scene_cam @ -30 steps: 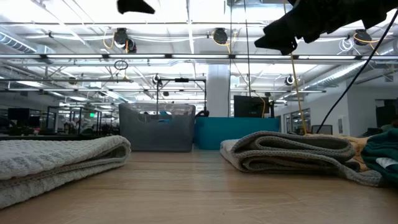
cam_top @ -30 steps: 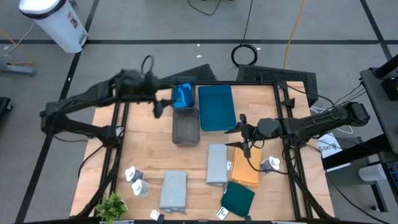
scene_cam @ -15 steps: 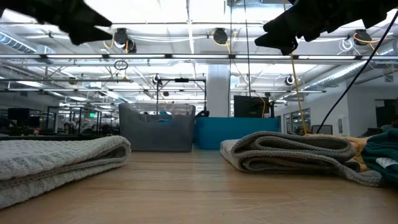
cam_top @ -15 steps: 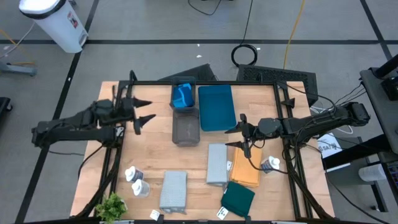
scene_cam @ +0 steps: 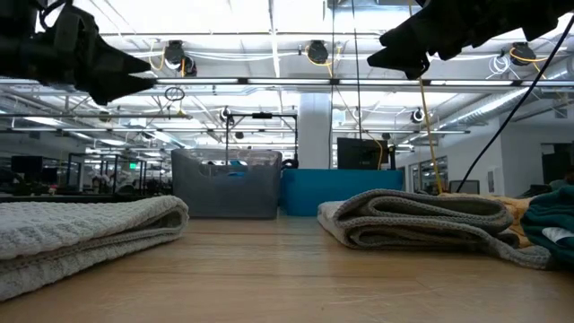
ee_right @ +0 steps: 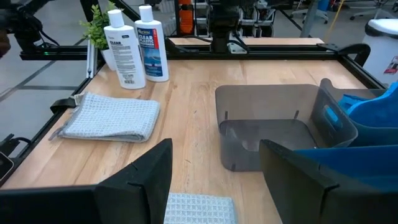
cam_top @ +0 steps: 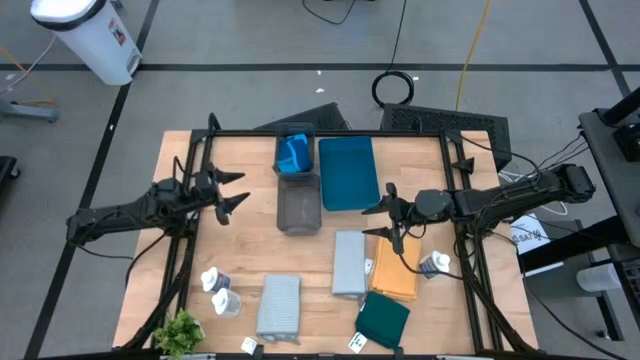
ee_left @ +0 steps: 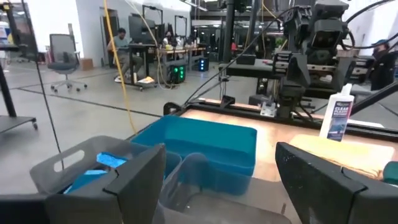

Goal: Pick & Place Kitchen Items
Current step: Put the yellow towel into the blue bin

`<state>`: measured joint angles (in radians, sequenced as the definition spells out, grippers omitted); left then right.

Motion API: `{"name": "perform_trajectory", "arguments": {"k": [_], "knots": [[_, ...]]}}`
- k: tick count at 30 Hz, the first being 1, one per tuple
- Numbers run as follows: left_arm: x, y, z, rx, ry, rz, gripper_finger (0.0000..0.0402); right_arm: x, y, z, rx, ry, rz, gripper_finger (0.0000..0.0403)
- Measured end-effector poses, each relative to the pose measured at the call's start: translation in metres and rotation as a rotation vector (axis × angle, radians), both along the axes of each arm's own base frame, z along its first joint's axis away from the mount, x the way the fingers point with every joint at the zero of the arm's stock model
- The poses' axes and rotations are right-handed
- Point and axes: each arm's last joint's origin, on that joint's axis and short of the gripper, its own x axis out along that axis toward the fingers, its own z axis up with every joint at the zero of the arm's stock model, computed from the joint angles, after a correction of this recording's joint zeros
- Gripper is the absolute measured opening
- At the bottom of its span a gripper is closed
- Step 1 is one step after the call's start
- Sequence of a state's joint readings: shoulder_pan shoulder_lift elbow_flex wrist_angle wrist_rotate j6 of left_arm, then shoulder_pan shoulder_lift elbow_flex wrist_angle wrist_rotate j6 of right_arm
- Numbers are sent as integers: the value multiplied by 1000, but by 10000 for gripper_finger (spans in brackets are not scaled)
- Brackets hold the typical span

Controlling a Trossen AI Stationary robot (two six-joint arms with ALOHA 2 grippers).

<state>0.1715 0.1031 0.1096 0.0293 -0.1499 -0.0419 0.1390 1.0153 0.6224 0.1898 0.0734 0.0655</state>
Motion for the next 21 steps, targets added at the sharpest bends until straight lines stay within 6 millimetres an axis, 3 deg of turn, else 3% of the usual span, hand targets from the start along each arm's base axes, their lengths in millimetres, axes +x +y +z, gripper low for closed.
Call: {"name": "perform_trajectory", "arguments": {"k": [12,21], "knots": [[4,1,-25,-10,6,-1,308,0,0,0,-2,0,0,212],[4,1,-25,-15,10,7,308,0,0,0,-7,0,1,212]]}}
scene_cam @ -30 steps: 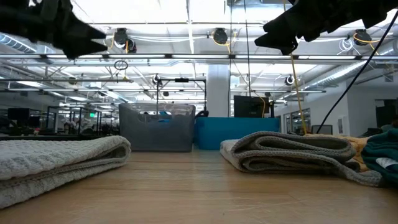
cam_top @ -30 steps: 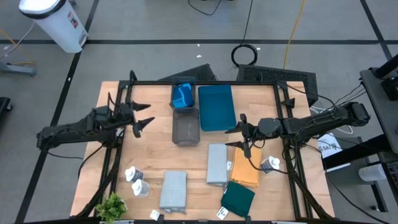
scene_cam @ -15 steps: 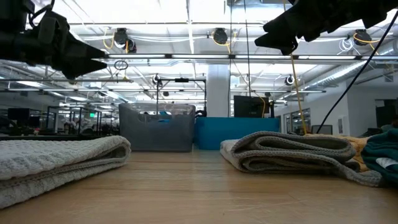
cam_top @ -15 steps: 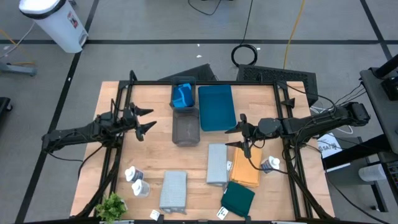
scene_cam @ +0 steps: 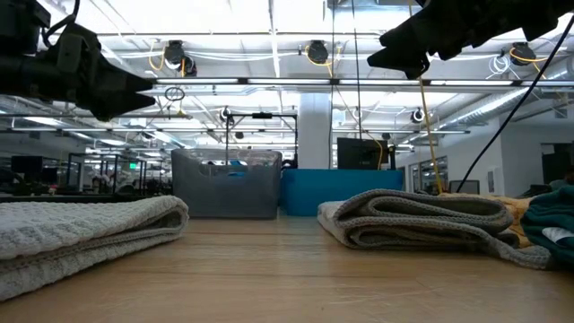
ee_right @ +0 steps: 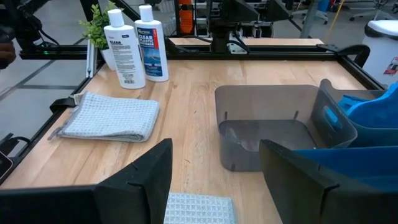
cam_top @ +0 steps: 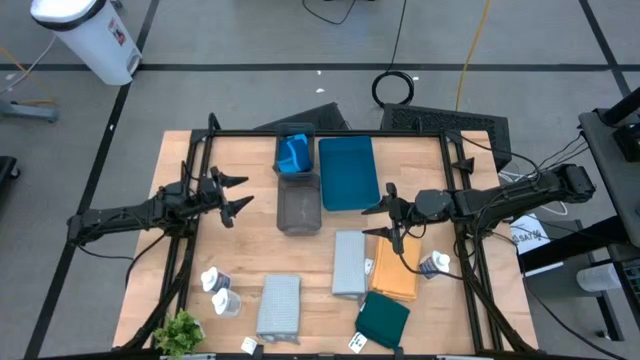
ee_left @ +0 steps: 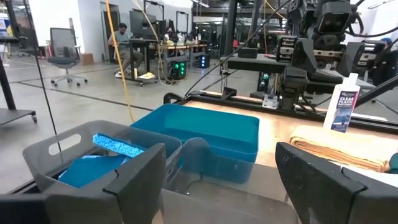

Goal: Pick & Place Kitchen Items
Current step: Put the yellow towel into the blue bin

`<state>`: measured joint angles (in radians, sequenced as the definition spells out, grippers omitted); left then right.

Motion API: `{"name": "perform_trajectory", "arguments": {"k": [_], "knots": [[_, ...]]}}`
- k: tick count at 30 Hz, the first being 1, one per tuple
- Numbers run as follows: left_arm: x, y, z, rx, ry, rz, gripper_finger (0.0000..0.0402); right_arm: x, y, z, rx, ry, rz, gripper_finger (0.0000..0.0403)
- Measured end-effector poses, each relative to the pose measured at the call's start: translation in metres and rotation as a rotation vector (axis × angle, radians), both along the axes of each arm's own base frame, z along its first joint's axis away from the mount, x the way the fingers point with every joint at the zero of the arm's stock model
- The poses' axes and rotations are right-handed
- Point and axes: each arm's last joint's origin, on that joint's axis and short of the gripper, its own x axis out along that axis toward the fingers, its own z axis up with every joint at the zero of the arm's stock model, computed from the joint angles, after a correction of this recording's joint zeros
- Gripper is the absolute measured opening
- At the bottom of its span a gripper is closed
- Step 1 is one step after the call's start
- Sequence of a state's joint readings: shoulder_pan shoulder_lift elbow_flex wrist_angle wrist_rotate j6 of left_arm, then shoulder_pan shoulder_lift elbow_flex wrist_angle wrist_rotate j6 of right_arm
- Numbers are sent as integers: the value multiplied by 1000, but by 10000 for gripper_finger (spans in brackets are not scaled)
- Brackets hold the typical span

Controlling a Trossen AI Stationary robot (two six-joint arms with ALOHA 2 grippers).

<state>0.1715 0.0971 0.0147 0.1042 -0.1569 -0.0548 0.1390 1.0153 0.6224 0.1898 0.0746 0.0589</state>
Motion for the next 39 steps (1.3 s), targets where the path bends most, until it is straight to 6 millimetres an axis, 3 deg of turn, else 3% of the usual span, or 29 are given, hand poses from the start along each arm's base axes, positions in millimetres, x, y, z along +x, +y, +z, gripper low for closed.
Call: {"name": "perform_trajectory", "arguments": {"k": [13,19,27,33,39], "knots": [[0,0,0,-1,3,1,308,-1,0,-2,-28,23,6,212],[0,0,0,-2,1,1,308,-19,-4,-14,-3,225,-19,212],[0,0,1,-2,-5,1,308,-43,-17,-34,155,551,-53,212],[0,0,1,-2,-5,0,308,-38,-27,-49,167,668,-114,212],[0,0,1,-2,-4,0,308,-29,-36,-64,241,765,-38,212]]}}
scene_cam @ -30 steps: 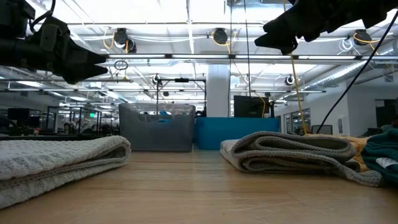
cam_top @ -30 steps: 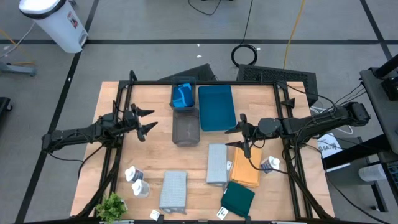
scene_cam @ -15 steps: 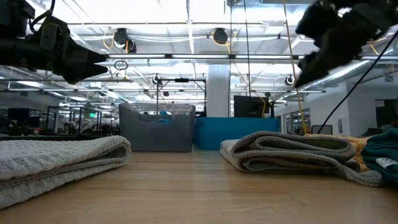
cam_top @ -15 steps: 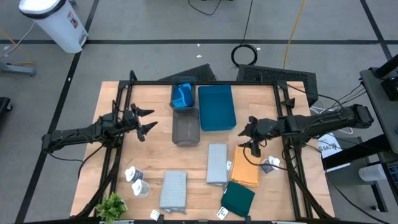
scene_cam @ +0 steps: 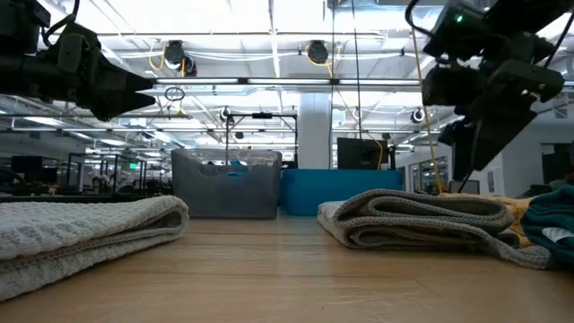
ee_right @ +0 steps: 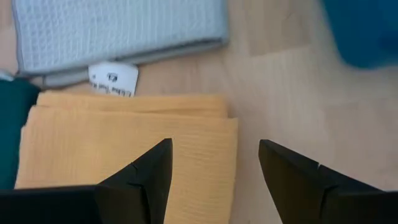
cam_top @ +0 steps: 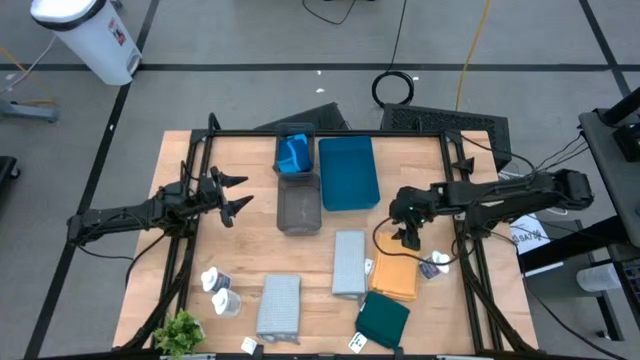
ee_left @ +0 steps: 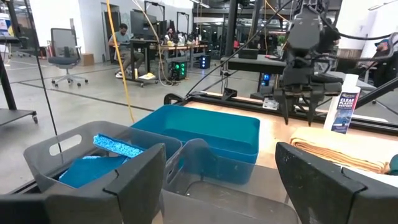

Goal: Pick & Place Kitchen Items
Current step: Put the yellow towel into the blue bin

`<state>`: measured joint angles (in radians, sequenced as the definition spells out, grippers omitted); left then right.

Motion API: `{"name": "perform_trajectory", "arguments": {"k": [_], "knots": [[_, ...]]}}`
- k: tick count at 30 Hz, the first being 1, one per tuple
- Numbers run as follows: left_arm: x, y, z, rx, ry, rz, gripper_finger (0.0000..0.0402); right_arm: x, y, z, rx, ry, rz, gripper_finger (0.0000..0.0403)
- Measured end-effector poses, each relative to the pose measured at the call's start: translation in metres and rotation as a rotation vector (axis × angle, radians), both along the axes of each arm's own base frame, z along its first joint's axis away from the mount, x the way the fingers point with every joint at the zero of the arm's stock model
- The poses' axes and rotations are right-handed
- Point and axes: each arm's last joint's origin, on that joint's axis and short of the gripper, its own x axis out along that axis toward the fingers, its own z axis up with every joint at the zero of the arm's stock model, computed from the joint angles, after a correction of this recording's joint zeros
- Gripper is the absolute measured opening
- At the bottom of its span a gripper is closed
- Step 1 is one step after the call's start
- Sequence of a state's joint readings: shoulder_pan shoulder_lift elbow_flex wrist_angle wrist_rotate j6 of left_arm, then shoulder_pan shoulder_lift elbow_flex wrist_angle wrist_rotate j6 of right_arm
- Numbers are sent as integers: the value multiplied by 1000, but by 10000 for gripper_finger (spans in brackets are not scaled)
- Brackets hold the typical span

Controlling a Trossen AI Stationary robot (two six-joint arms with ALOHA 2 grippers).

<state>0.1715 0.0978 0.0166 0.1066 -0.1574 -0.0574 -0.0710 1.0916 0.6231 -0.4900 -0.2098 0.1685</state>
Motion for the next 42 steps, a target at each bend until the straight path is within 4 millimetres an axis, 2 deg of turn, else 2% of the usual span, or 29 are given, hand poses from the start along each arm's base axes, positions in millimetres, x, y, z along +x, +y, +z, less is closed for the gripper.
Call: {"name": "perform_trajectory", "arguments": {"k": [9,14,18,29,34,42], "knots": [[0,0,0,0,0,0,308,9,-11,-26,13,141,-20,212],[0,0,0,0,0,0,308,13,-9,-37,144,188,50,212],[0,0,0,0,-1,0,308,14,-7,-44,202,214,77,212],[0,0,0,1,0,-1,308,19,-8,-52,194,232,106,206],[0,0,0,1,-1,-1,308,20,-8,-53,174,214,127,161],[0,0,0,1,0,-1,308,21,-9,-53,102,177,200,44]]}}
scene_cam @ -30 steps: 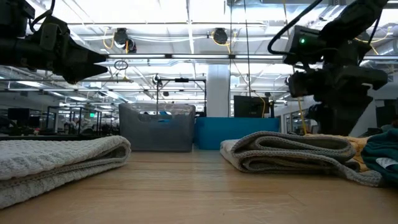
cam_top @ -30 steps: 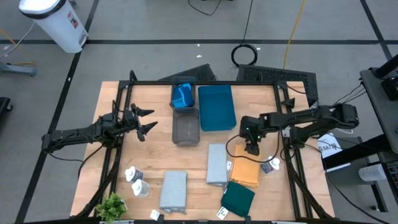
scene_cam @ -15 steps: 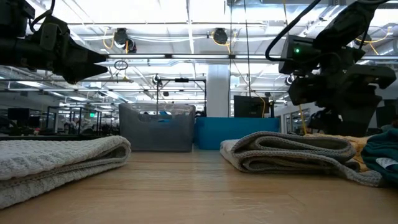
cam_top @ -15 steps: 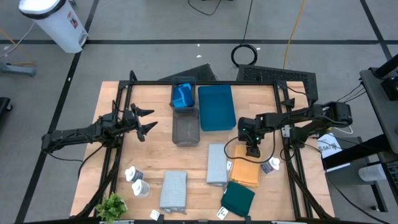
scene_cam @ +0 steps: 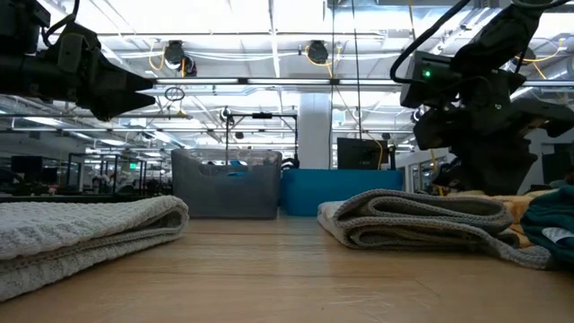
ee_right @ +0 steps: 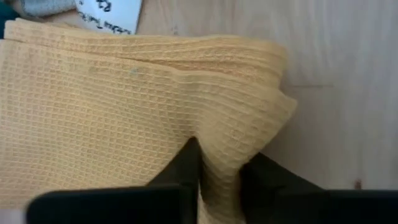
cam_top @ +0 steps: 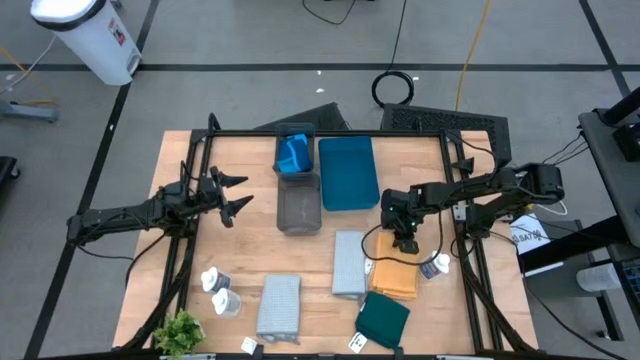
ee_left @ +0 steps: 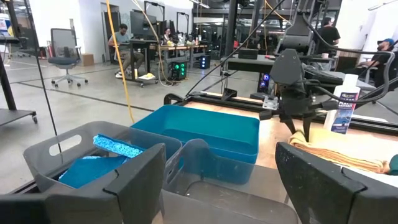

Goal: Pick & Place Kitchen Items
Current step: Put the yellow towel into the blue bin

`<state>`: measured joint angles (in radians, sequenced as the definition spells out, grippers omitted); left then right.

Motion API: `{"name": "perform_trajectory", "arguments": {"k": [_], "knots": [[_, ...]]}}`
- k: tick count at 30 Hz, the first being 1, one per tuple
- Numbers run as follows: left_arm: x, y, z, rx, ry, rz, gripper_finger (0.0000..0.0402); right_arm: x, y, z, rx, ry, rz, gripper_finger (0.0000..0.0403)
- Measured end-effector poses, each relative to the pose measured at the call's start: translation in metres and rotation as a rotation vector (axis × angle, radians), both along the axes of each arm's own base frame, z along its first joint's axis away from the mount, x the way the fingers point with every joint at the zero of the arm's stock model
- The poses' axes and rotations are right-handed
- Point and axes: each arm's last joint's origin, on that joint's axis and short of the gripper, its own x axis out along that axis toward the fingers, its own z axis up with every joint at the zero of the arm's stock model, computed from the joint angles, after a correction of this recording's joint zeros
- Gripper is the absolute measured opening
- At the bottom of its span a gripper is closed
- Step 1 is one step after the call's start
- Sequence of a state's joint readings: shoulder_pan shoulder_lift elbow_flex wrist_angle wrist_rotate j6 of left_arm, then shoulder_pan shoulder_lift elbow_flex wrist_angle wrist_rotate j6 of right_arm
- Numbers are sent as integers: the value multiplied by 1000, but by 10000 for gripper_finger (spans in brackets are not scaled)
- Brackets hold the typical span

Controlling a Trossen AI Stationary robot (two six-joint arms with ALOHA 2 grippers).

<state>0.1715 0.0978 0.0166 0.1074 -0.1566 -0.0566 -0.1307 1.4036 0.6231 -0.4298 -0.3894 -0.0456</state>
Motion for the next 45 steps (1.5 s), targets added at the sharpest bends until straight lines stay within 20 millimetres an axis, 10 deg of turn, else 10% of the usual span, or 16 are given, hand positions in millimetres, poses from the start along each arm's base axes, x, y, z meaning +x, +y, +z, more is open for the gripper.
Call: {"name": "perform_trajectory", "arguments": {"k": [26,45], "knots": [[0,0,0,0,0,0,308,-35,14,96,-682,-190,-4,1],[0,0,0,0,0,0,308,26,28,129,-892,-482,224,0]]}}
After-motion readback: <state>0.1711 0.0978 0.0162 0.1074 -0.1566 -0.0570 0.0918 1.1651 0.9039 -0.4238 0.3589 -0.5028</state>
